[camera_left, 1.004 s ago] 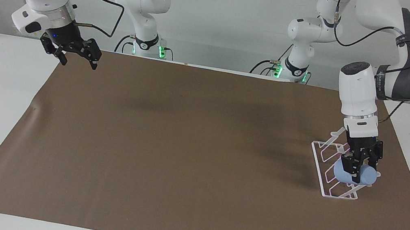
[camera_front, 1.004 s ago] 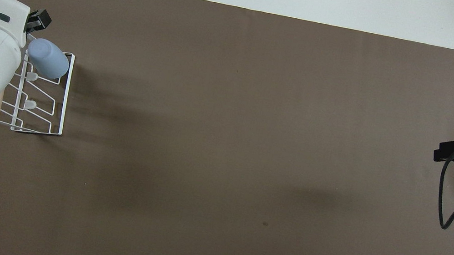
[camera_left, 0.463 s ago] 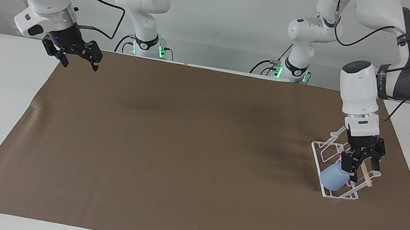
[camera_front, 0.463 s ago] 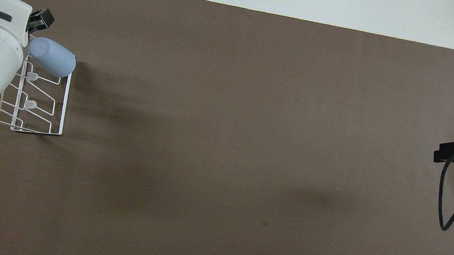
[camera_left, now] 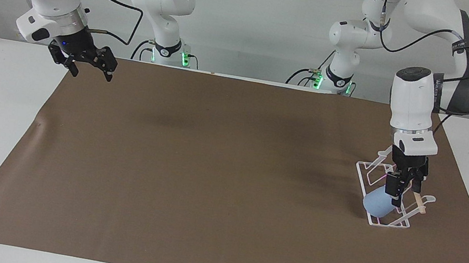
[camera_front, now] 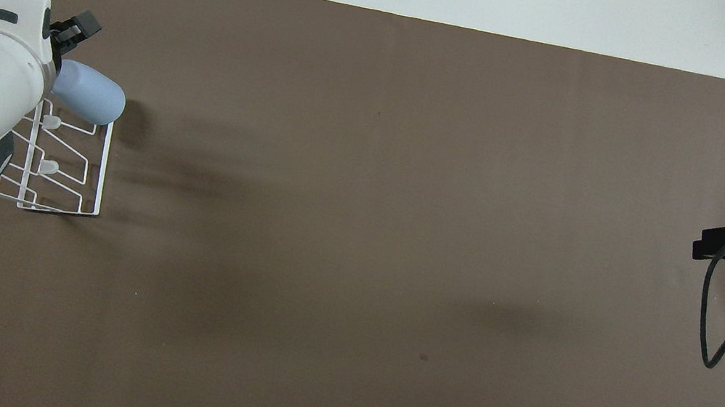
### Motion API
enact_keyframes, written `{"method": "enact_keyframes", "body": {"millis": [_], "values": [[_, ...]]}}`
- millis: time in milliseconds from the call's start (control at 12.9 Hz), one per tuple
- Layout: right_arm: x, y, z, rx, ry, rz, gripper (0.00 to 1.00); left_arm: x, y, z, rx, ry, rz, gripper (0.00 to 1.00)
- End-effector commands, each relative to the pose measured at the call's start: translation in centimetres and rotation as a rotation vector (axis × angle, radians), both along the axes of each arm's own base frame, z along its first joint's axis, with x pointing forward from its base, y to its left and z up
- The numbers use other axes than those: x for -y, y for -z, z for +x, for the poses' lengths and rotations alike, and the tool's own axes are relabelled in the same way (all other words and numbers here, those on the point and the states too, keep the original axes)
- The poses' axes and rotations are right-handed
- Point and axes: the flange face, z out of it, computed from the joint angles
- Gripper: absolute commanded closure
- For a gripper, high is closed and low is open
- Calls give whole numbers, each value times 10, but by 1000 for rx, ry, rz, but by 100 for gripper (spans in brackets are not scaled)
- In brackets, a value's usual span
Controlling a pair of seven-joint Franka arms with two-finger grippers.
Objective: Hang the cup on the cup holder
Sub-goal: 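Lower the cup onto a rack hook with the left gripper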
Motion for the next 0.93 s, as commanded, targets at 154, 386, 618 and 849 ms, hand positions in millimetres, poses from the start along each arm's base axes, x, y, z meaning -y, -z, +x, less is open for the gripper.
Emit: {"method": "enact_keyframes", "body": {"millis": [154, 386, 618, 849], "values": [[3, -1, -6, 21, -10, 7, 0, 22, -43, 1, -182, 32, -60, 0], [10, -1, -6, 23, 2, 5, 0, 0, -98, -16, -385, 207, -78, 0], [18, -2, -6, 30, 19, 5, 0, -25, -118, -48, -561, 420, -63, 0], [31, -3, -4, 61, 43, 1, 0, -25, -113, -72, -724, 642, -53, 0]]}}
